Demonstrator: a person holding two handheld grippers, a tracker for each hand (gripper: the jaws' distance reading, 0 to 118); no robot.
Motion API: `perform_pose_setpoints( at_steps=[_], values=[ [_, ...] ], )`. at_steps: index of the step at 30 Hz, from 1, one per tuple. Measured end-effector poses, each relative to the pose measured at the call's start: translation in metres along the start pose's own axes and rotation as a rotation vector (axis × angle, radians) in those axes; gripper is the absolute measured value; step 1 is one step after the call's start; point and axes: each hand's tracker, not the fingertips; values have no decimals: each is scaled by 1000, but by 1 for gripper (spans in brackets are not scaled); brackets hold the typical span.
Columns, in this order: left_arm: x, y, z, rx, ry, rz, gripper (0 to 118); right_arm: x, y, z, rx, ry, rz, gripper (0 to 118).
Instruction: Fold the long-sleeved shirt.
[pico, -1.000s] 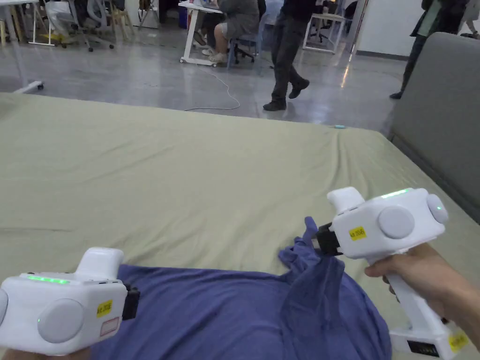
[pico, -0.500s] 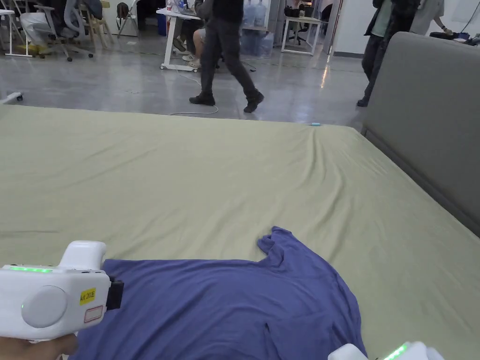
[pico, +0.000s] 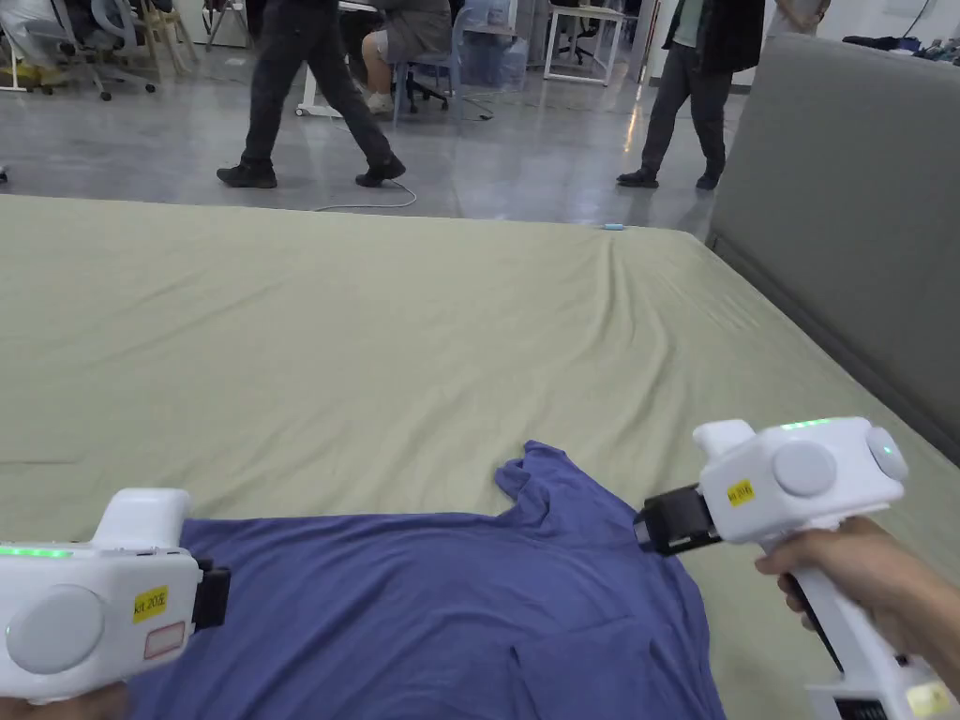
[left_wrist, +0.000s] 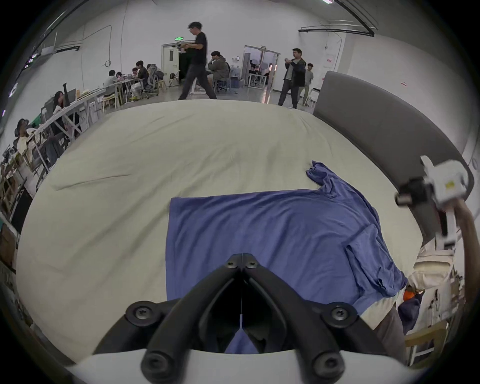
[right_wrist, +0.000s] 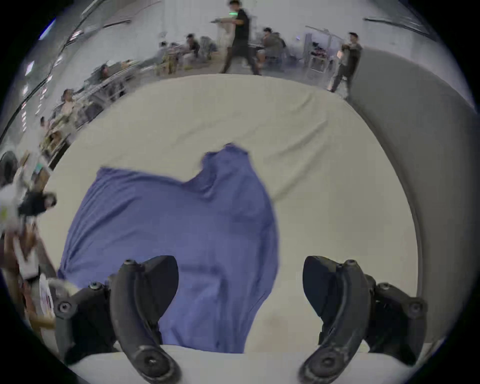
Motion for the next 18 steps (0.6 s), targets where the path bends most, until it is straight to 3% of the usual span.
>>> perform_pose_setpoints(
  at_steps=[3, 5, 11, 12, 14, 16, 18],
  values=[
    [1, 2, -11, -21, 0, -10, 0, 18, 30, -49, -93, -30, -45, 83],
    [1, 4, -17, -34, -1, -11, 0, 26, 38, -77, -143, -51, -67, 61],
    [-6, 20, -38, -63, 12, -14, 0, 31, 38, -127, -252, -28, -89, 58],
    [-8, 23, -40, -65, 14, -14, 0, 29, 36, -131, -259, -32, -89, 52],
    [-11, 32, -47, -66, 32, -6, 0, 28, 36, -130, -253, 29, -110, 29],
    [-16, 41, -57, -78, 39, 5, 0, 20, 37, -126, -259, 22, -86, 2],
    [-23, 50, -73, -90, 58, 21, 0, 13, 38, -125, -259, -31, -16, 2]
  ],
)
